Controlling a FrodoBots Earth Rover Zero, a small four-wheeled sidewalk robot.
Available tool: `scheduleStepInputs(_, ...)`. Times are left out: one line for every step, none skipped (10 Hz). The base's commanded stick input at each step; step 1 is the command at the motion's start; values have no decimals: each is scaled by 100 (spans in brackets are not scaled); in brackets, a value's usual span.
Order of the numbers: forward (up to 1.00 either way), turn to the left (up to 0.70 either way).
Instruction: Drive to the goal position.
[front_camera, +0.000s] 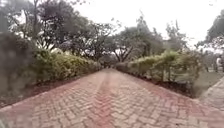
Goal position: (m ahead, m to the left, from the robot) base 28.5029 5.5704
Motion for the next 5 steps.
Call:
scheduleStepInputs(70, 0)
scheduleStepInputs(70, 0)
scheduleStepInputs(70, 0)
scheduleStepInputs(70, -35)
scheduleStepInputs(70, -35)
